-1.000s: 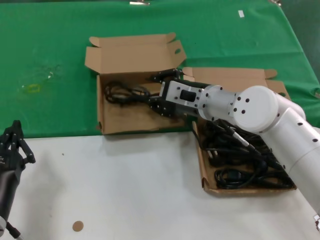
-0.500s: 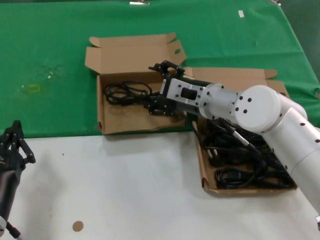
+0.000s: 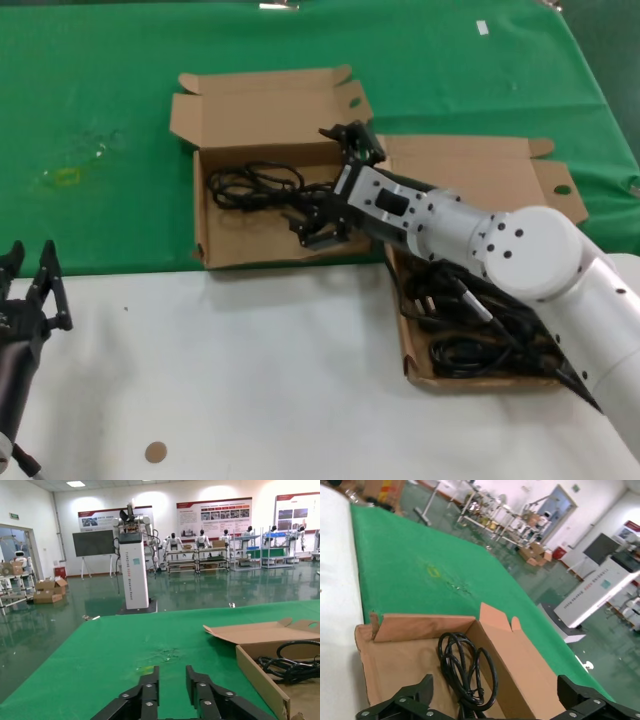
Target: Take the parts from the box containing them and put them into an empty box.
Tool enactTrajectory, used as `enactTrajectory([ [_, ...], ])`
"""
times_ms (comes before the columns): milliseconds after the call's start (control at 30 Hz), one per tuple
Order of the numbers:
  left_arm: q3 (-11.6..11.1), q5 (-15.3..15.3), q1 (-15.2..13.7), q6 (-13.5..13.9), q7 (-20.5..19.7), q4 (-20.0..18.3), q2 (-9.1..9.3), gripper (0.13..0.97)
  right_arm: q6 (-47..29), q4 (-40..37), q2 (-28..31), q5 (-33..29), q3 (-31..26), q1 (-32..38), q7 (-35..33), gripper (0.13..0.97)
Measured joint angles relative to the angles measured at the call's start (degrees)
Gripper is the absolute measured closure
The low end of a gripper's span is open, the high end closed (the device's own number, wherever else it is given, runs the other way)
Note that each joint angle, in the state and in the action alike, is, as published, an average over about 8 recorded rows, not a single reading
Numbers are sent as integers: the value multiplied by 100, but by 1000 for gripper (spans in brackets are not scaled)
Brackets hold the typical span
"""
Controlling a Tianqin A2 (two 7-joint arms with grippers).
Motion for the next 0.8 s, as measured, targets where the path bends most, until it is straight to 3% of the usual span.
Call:
enactTrajectory([
  [267,0,0,0,0,0,0,0,840,309,385,48,377,273,-511,43,196],
  [567,0,-1,0,0,0,0,0,676,661,823,102,807,583,-1092,92,153],
  [800,0,-1,0,0,0,0,0,480,936,1164,144,1141,824,-1545,130,129],
])
